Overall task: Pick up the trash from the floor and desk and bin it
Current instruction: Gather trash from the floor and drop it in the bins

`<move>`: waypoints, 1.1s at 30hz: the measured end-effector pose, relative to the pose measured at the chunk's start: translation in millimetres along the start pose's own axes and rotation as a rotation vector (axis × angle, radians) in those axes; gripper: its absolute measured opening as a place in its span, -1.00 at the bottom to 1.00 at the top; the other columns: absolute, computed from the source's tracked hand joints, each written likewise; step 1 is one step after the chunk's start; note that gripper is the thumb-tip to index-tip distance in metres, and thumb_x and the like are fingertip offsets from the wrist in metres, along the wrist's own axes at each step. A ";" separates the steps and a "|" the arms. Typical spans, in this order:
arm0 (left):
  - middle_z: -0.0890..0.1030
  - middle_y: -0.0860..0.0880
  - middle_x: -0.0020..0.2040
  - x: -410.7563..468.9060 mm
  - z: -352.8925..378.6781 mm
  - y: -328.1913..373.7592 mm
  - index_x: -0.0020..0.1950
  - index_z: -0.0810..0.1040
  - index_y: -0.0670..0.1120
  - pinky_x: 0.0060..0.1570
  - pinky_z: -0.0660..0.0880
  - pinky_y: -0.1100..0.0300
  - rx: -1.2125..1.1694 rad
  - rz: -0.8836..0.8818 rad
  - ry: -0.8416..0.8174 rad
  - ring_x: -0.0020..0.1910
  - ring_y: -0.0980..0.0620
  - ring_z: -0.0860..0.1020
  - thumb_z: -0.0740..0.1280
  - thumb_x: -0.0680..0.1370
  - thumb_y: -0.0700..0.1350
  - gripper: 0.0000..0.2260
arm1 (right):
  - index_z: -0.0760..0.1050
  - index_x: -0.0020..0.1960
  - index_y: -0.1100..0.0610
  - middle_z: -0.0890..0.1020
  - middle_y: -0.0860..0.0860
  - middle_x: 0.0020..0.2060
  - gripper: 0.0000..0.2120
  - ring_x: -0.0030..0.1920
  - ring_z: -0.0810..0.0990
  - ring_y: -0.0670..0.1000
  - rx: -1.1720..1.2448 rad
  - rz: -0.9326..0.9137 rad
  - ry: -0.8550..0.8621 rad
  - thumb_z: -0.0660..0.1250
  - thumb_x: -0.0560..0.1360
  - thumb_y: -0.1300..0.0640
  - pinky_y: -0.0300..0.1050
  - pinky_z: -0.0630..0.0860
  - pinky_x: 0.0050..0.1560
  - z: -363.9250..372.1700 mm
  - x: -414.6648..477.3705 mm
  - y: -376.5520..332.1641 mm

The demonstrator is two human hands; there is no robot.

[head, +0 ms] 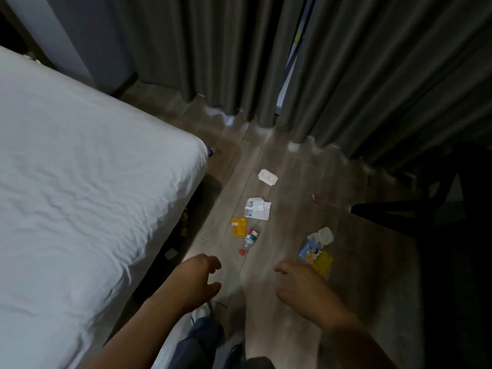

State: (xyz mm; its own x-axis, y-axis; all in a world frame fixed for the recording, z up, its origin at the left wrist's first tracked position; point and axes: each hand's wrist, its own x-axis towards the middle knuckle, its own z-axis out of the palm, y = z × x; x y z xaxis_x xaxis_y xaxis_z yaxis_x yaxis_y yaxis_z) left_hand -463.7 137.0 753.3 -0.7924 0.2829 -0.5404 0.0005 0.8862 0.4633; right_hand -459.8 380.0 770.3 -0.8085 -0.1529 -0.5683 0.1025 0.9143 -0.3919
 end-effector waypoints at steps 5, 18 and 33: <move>0.50 0.05 0.20 75.0 1.5 -17.8 0.33 0.41 0.05 0.13 0.45 0.27 0.013 -0.009 -0.031 0.13 0.12 0.49 0.32 0.53 0.04 -0.62 | 0.42 0.35 0.07 0.53 0.00 0.24 -0.56 0.21 0.52 -0.03 -0.056 -0.056 0.012 0.36 0.49 0.13 -0.16 0.48 0.23 -5.4 65.0 11.0; 0.49 0.05 0.21 257.8 124.6 -71.8 0.34 0.40 0.03 0.14 0.46 0.26 -0.033 -0.126 -0.067 0.13 0.12 0.49 0.32 0.53 0.00 -0.62 | 0.33 0.38 -0.01 0.43 -0.04 0.34 -0.51 0.32 0.41 -0.07 -0.090 -0.059 -0.081 0.37 0.50 0.00 -0.27 0.34 0.22 87.6 269.6 119.5; 0.54 0.10 0.15 473.9 311.9 -238.0 0.28 0.46 0.08 -0.02 0.44 0.32 0.051 -0.060 0.080 0.06 0.15 0.51 0.33 0.51 0.05 -0.66 | 0.39 0.37 -0.01 0.46 -0.02 0.31 -0.55 0.27 0.43 -0.03 -0.193 -0.240 -0.080 0.36 0.49 0.06 -0.30 0.29 0.17 279.9 503.2 230.7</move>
State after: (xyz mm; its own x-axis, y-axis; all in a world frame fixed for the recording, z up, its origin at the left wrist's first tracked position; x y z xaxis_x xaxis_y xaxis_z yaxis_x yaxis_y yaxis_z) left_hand -649.2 174.6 167.9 -0.8380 0.2008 -0.5074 -0.0189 0.9186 0.3947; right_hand -680.8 409.0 191.4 -0.7472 -0.3953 -0.5343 -0.2042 0.9015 -0.3816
